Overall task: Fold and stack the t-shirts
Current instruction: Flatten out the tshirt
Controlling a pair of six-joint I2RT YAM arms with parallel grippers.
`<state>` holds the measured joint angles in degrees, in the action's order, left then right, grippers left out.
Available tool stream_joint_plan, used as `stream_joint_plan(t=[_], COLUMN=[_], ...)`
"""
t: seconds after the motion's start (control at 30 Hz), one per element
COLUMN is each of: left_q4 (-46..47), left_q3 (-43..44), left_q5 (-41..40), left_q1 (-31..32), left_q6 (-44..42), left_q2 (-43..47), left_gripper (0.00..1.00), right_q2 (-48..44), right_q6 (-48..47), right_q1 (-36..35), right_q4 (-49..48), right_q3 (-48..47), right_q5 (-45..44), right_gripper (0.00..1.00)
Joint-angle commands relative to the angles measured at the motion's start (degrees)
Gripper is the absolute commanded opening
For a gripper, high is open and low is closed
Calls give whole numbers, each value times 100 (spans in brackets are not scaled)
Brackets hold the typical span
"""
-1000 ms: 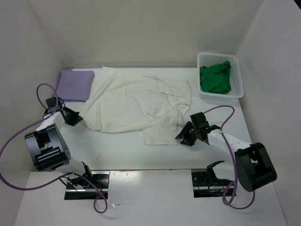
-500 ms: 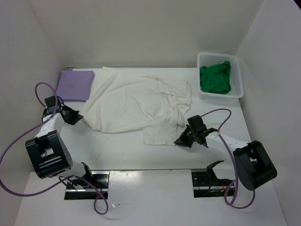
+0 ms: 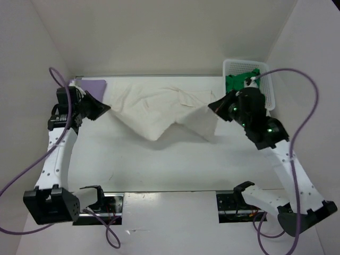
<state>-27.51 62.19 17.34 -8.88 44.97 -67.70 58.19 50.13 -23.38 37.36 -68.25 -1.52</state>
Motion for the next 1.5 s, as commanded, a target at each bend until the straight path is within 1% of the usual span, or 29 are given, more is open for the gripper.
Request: stream_joint_plan(t=[0.0,0.03,0.07,0.1,0.13,0.2,0.23,0.27,0.3,0.33,0.37,0.43,0.5,0.53,0.63,0.7,0.73,0.83,0.87,0.9,0.93,1.0,1.03,1.13,1.2,1.23,1.33,1.37,1.47], left_q4=[-351,-561,-693,-851,-1105,-1300,-1362,-1450,-1511,-1625,-1705,-1767,-1767,-1767,-1767,-1434,-1337,-915,-706,-643,-590,-466,-414,-413,-413,-492,-658,-720,-1150], left_q3=[1126,1407,1705,2370,2716,3401,4101,4491,4869,5255,6086,6750,7470,7578,7545,7107,6565,5702,5150,4971,4847,4697,4758,5205,5565,6028,6830,7450,8647], left_q5=[453,454,454,358,297,69,7,-99,-152,-326,-441,-530,-662,-740,-847,-785,-785,-925,-995,-892,-891,-838,-777,-734,-645,-645,-566,-513,-338], left_q1=[193,194,255,256,256,256,256,256,256,256,256,256,256,256,256,256,256,256,256,256,203,142,89,89,89,89,36,-25,-200], left_q6=[-85,-85,-85,-146,-146,-146,-146,-146,-146,-146,-94,-23,38,38,38,38,38,38,38,38,38,38,38,38,117,117,222,223,275], left_q2=[564,617,705,706,758,706,593,504,295,162,13,-374,-751,-849,-1236,-1298,-1350,-1492,-1683,-1798,-1938,-2421,-2632,-3623,-3933,-4161,-4461,-4532,-4866], left_gripper=[0,0,0,0,0,0,0,0,0,0,0,0,0,0,0,0,0,0,0,0,0,0,0,0,0,0,0,0,0], right_q2=[-221,-99,-19,51,208,446,604,980,1183,1368,1666,1931,1994,1994,2520,2862,2977,3618,3811,4222,4409,5031,5244,6026,6317,6510,6320,6223,5801], right_q6=[-748,-855,-951,-1144,-1224,-1408,-1583,-1646,-1647,-1708,-1769,-1848,-1963,-2024,-2191,-2375,-2515,-2920,-3008,-3009,-2844,-2588,-2587,-2210,-2008,-1911,-1481,-1384,-1155], right_q1=[-44,-44,-44,-44,-44,-44,-44,-44,-44,-96,-184,-430,-642,-642,-642,-642,-642,-642,-537,-319,-30,568,693,1106,1221,1274,1546,1634,1871], right_q4=[1376,1553,1737,2035,2160,2380,2590,2713,2810,2811,2750,2349,1839,1618,1572,1415,1275,984,914,913,835,756,694,693,501,395,-307,-483,-1063], right_q3=[-1477,-1846,-2581,-2962,-3775,-4745,-5264,-6365,-6916,-7400,-8162,-8938,-8743,-8480,-8635,-8635,-8435,-8109,-8012,-7959,-7897,-8027,-8142,-8695,-9266,-9459,-9690,-9603,-9654], right_q5=[-867,-955,-1121,-1122,-1192,-1254,-1254,-1254,-1176,-1114,-1114,-1377,-1560,-1562,-1816,-1886,-1957,-2123,-2072,-1802,-877,-360,-71,431,433,433,556,669,836], right_gripper=[0,0,0,0,0,0,0,0,0,0,0,0,0,0,0,0,0,0,0,0,0,0,0,0,0,0,0,0,0])
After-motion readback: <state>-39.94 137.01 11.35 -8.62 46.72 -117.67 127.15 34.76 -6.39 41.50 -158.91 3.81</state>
